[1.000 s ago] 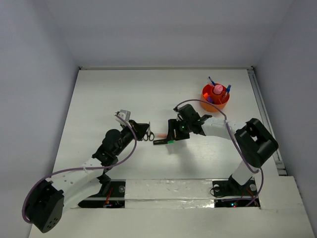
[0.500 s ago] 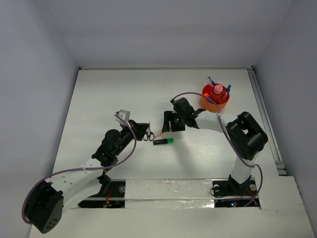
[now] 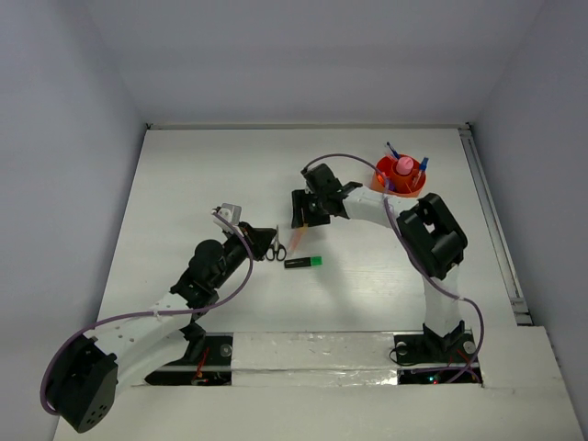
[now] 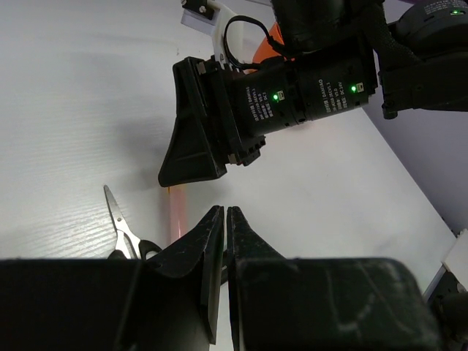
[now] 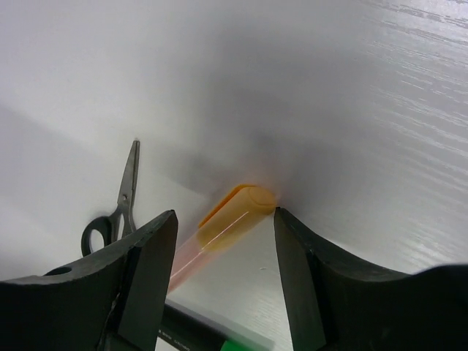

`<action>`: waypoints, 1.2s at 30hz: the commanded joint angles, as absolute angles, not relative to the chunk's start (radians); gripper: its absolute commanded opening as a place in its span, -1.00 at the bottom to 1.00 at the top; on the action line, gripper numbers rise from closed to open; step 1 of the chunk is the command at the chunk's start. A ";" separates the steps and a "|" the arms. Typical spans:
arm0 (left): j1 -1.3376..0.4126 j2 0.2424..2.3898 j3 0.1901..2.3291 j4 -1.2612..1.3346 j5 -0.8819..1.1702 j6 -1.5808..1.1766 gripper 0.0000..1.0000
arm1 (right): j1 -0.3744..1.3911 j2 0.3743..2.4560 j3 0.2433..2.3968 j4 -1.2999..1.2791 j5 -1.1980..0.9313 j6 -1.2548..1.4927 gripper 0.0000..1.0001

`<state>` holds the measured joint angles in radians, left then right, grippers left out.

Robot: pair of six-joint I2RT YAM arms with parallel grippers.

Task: Sort the stationery into containers
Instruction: Pick up the stationery from the center of the board.

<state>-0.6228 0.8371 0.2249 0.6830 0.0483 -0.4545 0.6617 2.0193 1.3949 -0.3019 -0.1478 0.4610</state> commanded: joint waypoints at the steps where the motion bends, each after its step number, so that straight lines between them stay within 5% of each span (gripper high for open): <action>1: -0.630 0.816 0.238 0.715 0.037 -0.448 -0.94 | 0.658 2.033 1.448 -0.393 -0.120 0.417 0.17; 17: -0.630 0.810 0.235 0.718 0.038 -0.448 -0.94 | 0.667 2.148 1.600 -0.514 -0.081 0.383 -0.23; 27: -0.630 0.808 0.236 0.722 0.054 -0.451 -0.94 | 0.667 2.146 1.629 -0.470 -0.040 0.391 -1.00; 36: -0.630 0.818 0.242 0.713 0.054 -0.449 -0.94 | 0.617 1.913 1.484 -0.058 -0.017 0.446 -1.00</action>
